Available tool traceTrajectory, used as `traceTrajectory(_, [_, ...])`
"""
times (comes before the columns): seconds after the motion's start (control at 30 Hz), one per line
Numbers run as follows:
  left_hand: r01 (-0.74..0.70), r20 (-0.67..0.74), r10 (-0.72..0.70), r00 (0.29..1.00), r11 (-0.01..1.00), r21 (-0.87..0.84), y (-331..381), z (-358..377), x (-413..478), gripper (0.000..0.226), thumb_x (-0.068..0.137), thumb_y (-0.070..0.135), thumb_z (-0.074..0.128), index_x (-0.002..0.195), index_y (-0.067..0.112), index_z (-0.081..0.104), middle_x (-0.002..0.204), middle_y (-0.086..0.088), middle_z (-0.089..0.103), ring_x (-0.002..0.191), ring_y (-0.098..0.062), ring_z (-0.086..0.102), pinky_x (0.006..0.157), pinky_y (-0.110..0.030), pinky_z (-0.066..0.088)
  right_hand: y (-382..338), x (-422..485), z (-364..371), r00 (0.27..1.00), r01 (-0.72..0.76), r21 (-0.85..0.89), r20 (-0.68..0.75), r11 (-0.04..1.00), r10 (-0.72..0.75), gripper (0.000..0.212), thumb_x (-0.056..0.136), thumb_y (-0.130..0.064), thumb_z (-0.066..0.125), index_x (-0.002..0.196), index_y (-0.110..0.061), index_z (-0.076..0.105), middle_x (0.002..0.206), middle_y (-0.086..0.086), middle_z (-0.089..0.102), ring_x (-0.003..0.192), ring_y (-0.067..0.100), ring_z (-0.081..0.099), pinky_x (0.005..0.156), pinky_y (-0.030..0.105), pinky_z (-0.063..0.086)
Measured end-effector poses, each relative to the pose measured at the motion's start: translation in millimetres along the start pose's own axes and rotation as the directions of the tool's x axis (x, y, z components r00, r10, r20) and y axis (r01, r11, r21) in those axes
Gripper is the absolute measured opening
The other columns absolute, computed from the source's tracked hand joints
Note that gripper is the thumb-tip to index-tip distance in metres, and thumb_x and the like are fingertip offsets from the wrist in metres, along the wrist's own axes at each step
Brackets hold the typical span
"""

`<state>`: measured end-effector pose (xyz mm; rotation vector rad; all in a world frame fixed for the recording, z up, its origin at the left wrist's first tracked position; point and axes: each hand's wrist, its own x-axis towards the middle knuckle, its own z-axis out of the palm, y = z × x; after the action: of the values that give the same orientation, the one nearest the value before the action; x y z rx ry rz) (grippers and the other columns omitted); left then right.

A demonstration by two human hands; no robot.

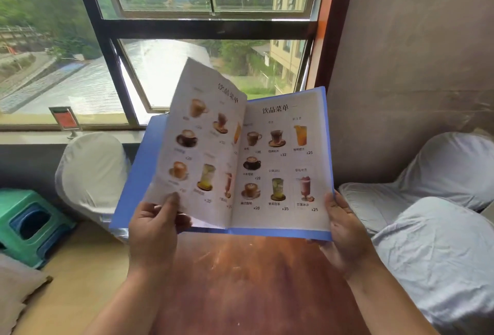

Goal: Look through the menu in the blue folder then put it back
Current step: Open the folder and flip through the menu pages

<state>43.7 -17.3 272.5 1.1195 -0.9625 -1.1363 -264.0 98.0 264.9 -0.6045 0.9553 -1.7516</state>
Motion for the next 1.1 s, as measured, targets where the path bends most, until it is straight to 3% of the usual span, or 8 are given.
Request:
traceTrajectory(0.17, [0.108,-0.112,-0.105,0.988,0.994,0.027,-18.1,-17.9,14.5,0.025,0.096,0.029,0.074,0.086,0.008,0.066,0.063,-0.007,0.072,0.049,-0.017,0.069,0.053,-0.033,0.064,0.1,0.4,-1.2,0.996,-0.004,0.022,-0.086,1.000,0.006,0.039,0.112,-0.031,0.047,0.144,-0.020,0.066,0.134,0.020,0.076,0.116,0.043,0.076,0.080,0.070,0.057])
traceTrajectory(0.33, [0.150,-0.145,-0.139,0.980,0.986,0.070,-30.9,-23.8,16.2,0.023,0.096,0.028,0.074,0.088,0.007,0.066,0.075,-0.011,0.070,0.050,-0.015,0.065,0.047,-0.029,0.060,0.0,-2.0,4.0,0.997,-0.024,0.083,-0.075,0.996,0.031,0.038,0.112,-0.029,0.048,0.138,-0.017,0.072,0.136,0.021,0.075,0.122,0.043,0.073,0.087,0.060,0.066])
traceTrajectory(0.6, [0.175,-0.159,-0.156,0.975,0.977,0.118,-36.1,-23.2,13.3,0.029,0.094,0.031,0.076,0.084,0.007,0.065,0.074,-0.011,0.067,0.047,-0.015,0.062,0.046,-0.030,0.059,-0.6,-3.3,3.1,0.995,-0.030,0.055,-0.093,0.998,0.035,0.038,0.112,-0.030,0.048,0.140,-0.018,0.070,0.137,0.022,0.074,0.120,0.044,0.074,0.088,0.069,0.060])
traceTrajectory(0.7, [0.172,-0.150,-0.129,0.980,0.932,0.321,-33.8,-25.2,8.8,0.048,0.087,0.050,0.078,0.075,0.005,0.069,0.060,-0.011,0.069,0.037,-0.014,0.060,0.045,-0.034,0.057,-1.0,-3.5,2.5,0.996,-0.019,0.057,-0.087,0.998,0.024,0.038,0.112,-0.031,0.048,0.141,-0.020,0.070,0.137,0.020,0.075,0.121,0.044,0.074,0.090,0.070,0.059])
traceTrajectory(0.8, [0.317,-0.112,-0.300,0.947,0.833,0.454,-33.4,-25.5,2.3,0.075,0.080,0.078,0.066,0.077,0.003,0.073,0.049,-0.010,0.069,0.042,-0.022,0.067,0.050,-0.038,0.060,-2.6,-3.9,4.5,0.997,-0.004,0.044,-0.081,0.999,0.008,0.036,0.109,-0.033,0.051,0.134,-0.025,0.075,0.134,0.019,0.077,0.118,0.043,0.075,0.090,0.075,0.056])
traceTrajectory(0.93, [0.520,0.095,-0.532,0.842,0.845,0.123,-36.7,-17.2,-11.1,0.075,0.074,0.084,0.059,0.112,0.021,0.071,0.081,-0.007,0.082,0.068,-0.028,0.077,0.057,-0.037,0.061,-2.1,-5.7,6.4,0.997,-0.013,0.023,-0.082,1.000,0.015,0.035,0.107,-0.034,0.052,0.127,-0.026,0.080,0.133,0.020,0.077,0.114,0.042,0.077,0.087,0.075,0.054])
traceTrajectory(1.0, [0.508,0.173,-0.493,0.853,0.860,-0.048,-35.9,-15.5,-13.5,0.073,0.073,0.078,0.068,0.121,0.024,0.068,0.099,-0.012,0.082,0.071,-0.027,0.080,0.055,-0.037,0.063,-1.6,-7.5,9.6,0.997,-0.030,0.040,-0.075,0.999,0.033,0.035,0.105,-0.034,0.054,0.125,-0.024,0.081,0.131,0.019,0.078,0.115,0.041,0.077,0.078,0.065,0.067])
traceTrajectory(1.1, [0.434,0.175,-0.412,0.894,0.894,-0.114,-32.7,-15.9,-13.1,0.069,0.072,0.067,0.077,0.121,0.019,0.072,0.097,-0.012,0.083,0.063,-0.024,0.077,0.052,-0.035,0.063,0.0,-9.4,10.7,0.997,-0.039,0.060,-0.058,0.997,0.043,0.035,0.105,-0.032,0.053,0.125,-0.024,0.081,0.130,0.018,0.079,0.114,0.039,0.078,0.071,0.051,0.070])
